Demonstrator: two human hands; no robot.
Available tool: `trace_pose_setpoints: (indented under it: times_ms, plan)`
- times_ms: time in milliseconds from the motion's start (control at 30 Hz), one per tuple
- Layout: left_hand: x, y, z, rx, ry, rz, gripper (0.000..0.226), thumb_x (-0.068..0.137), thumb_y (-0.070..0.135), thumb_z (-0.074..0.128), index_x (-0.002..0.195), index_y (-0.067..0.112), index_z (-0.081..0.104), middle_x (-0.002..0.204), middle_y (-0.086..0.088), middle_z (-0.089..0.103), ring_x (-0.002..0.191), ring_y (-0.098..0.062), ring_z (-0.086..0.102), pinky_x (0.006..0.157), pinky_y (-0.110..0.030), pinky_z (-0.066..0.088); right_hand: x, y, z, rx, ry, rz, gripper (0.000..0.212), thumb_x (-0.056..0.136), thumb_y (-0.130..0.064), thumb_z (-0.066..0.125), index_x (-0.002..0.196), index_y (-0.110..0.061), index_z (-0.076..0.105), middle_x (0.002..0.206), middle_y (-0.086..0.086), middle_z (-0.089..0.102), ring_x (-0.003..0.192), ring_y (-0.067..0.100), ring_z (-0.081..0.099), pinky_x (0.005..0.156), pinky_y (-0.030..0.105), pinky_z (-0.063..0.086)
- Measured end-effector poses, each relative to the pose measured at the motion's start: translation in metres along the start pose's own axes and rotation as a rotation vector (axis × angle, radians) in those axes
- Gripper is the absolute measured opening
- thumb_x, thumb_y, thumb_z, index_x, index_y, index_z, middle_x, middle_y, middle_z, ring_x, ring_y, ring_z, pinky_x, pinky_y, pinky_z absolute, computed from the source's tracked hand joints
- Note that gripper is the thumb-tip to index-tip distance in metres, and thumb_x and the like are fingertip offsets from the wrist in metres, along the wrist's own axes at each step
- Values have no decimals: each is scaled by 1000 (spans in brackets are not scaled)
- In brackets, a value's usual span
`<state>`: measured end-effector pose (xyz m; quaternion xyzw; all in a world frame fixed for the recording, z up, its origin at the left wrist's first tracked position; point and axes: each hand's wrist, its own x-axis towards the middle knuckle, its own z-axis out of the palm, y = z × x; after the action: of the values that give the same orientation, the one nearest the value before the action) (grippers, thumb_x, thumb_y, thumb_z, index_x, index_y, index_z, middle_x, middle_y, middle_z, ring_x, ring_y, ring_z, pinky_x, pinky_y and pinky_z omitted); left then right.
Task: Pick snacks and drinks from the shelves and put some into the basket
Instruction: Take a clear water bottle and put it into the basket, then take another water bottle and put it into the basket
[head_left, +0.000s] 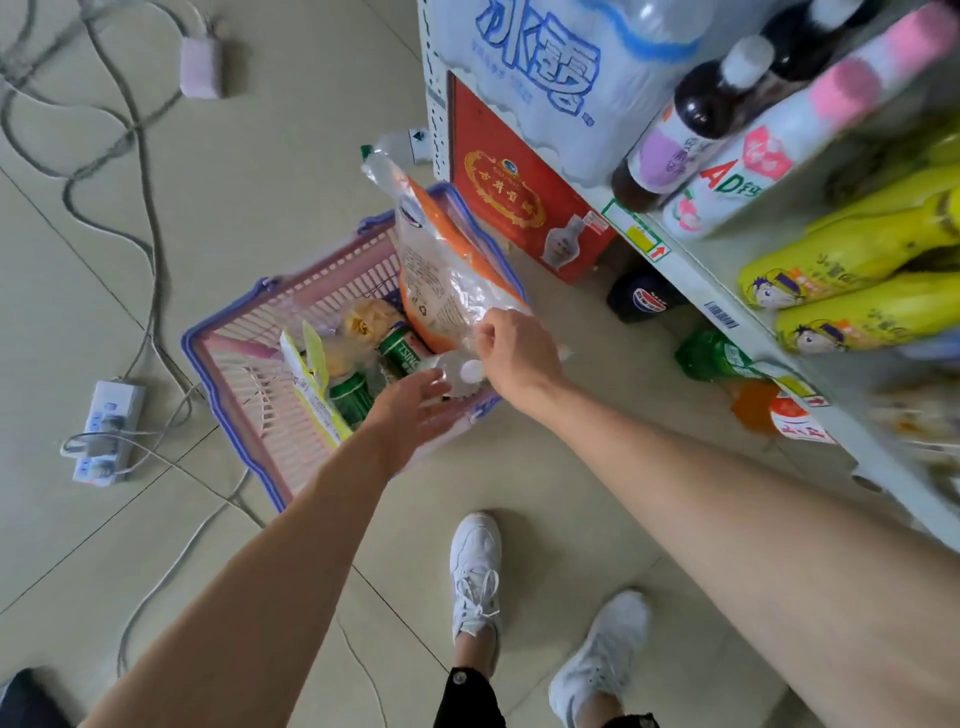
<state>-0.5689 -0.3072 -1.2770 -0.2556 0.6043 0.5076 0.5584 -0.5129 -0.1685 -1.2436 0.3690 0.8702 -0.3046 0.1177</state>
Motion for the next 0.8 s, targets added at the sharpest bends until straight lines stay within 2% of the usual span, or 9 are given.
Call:
trace_pose_setpoints:
  times_ms: [67,133,200,267,333,467,633,800]
  plan:
    - [-7,-1,12,-2,-10,22,24,102,17,45,120,9,59,108,-8,64,89,-21,64,98,-41,49,-9,13,-9,57,9,14,17,94,-15,50,91,-10,66,107,8,69,89,26,61,68,26,38]
    - [-16,-6,26,-3,-39,24,25,102,16,44,122,7,58,107,-10,65,92,-23,64,95,-41,50,-19,28,-19,118,-5,22,19,94,-16,50,89,-8,67,113,12,70,99,30,66,75,32,49]
    - [-24,-13,39,5,-61,27,25,103,14,41,116,5,59,104,-12,64,92,-25,63,95,-42,49,-31,42,-32,156,-7,29,21,94,-18,50,95,-9,69,107,14,72,97,34,66,78,39,51]
    - [-37,-19,60,51,-95,33,23,103,13,38,104,7,60,101,-12,63,90,-25,62,93,-42,48,-43,64,-48,173,22,57,22,94,-19,51,97,-11,71,98,14,73,94,34,66,77,38,51]
    - [-48,-28,87,89,-137,38,21,102,12,39,103,7,60,101,-12,64,90,-26,62,90,-41,49,-55,93,-65,185,78,103,20,94,-19,52,93,-12,71,95,13,73,92,33,66,77,38,51]
    - [-59,-52,139,185,-225,27,24,103,16,43,116,6,60,107,-13,67,94,-27,65,82,-40,52,-82,154,-99,244,248,234,16,92,-18,56,90,-11,70,88,12,73,88,34,67,75,40,51]
    - [-78,-79,222,280,-382,16,22,100,17,47,113,9,64,111,-13,69,93,-26,68,88,-42,54,-120,218,-151,283,484,360,15,91,-15,57,89,-10,71,89,10,75,86,31,68,74,33,48]
    - [-100,-97,304,307,-519,38,25,101,17,44,121,13,59,119,-8,66,101,-24,66,96,-43,49,-145,260,-214,287,794,394,14,89,-4,55,94,-5,68,94,16,71,90,32,65,78,34,44]
